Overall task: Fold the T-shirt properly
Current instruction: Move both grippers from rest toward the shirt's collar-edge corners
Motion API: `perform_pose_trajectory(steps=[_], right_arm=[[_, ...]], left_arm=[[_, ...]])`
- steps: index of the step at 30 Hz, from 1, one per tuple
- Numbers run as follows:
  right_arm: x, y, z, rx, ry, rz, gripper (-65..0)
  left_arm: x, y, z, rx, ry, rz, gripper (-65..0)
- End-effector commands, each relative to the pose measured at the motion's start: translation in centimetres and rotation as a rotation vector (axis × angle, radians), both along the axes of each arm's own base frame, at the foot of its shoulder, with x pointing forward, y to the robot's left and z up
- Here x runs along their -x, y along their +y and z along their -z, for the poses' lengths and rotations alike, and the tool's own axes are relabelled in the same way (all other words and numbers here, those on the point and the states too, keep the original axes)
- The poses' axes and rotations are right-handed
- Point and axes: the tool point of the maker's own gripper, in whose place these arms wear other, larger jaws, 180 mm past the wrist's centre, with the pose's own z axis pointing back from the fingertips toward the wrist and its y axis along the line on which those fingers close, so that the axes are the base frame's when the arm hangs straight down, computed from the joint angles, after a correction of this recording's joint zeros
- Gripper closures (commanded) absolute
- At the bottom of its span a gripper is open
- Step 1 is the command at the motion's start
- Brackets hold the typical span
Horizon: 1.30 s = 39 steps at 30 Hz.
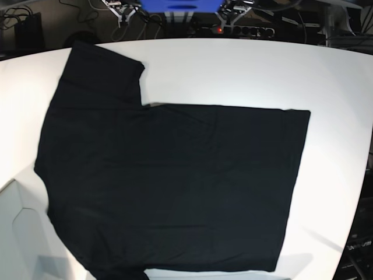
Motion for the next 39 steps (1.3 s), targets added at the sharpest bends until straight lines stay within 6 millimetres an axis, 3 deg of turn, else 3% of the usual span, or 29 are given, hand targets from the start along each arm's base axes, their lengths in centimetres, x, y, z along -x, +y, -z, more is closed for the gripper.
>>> perform_pose_trajectory(steps=[1, 32, 36, 39], right_arm=[[0.4, 0.2, 0.0, -0.016, 0.008, 0.0, 0.0], [0.7, 0.0, -0.1, -0.013, 0.007, -0.002, 0.0], [1.8, 0.0, -0.2, -0.013, 0.021, -0.002, 0.0], [2.2, 0.0, -0.6, -0.012, -0.007, -0.002, 0.0]], left_arm=[[0.2, 0.1, 0.0, -0.003, 0.006, -0.001, 0.0], [0.4, 0.1, 0.0, -0.003, 0.009, -0.006, 0.0], [-0.2, 1.5, -0.1, -0.024, -0.011, -0.006, 0.0], [0.9, 2.3, -0.6, -0.033, -0.031, 0.0, 0.0]])
